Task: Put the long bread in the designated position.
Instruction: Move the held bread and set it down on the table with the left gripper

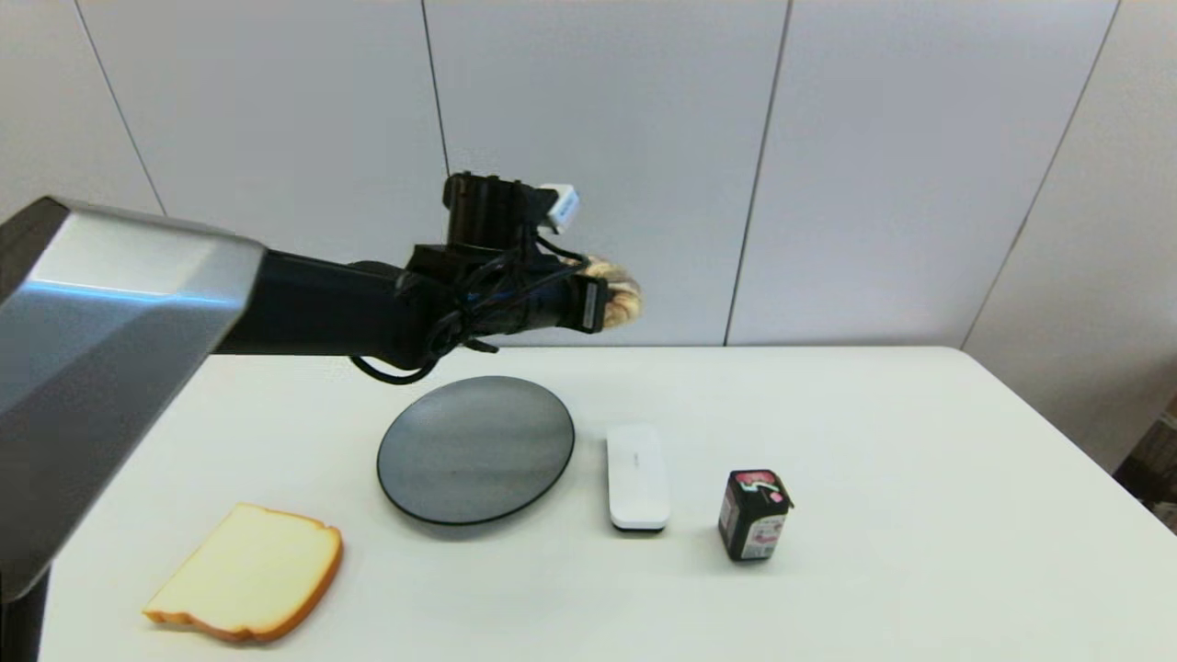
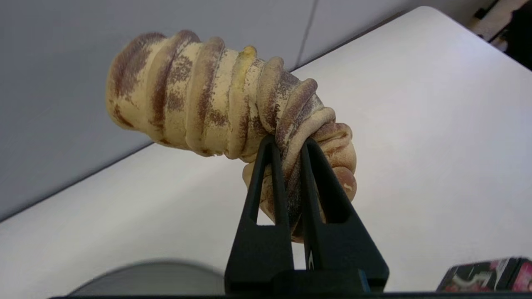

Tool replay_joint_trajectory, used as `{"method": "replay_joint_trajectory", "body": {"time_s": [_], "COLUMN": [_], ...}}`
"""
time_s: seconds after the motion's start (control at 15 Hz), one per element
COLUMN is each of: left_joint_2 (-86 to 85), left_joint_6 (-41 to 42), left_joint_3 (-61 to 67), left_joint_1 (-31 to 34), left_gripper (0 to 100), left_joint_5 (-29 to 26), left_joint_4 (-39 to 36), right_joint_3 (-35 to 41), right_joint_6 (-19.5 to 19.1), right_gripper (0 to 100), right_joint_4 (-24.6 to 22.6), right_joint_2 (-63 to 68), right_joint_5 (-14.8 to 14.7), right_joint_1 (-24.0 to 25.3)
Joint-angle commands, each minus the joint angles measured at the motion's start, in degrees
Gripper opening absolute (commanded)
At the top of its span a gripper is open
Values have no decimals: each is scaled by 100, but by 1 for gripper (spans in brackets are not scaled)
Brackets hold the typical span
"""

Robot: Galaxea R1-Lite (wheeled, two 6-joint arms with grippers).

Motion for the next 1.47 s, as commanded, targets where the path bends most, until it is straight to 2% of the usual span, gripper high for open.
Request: {"method": "replay_joint_trajectory", "body": {"time_s": [0.07, 0.27, 0.53, 0.87, 1.27, 1.47], "left_joint_2": [-566, -425, 76, 401, 920, 1253], "left_joint_6": [-98, -669, -1618, -2277, -2313, -2269], "left_joint_3": [637, 663, 654, 628, 259, 101], "left_joint_1": [533, 613, 569, 560, 516, 498], "left_gripper": [0, 0, 0, 0, 0, 0], "left_joint_5": [347, 848, 989, 2149, 2175, 2281], "left_joint_4": [-41, -173, -867, -964, -982, -1377], "right_joint_3": [0, 0, 0, 0, 0, 0], "right_joint_6": [-5, -5, -5, -5, -5, -5], "right_gripper": [100, 100, 100, 100, 100, 100], "right_joint_4": [0, 0, 0, 0, 0, 0], "right_joint_2": [7, 7, 7, 7, 7, 7], "right_joint_5": [2, 2, 2, 2, 2, 2], "right_joint_1": [0, 0, 0, 0, 0, 0]}}
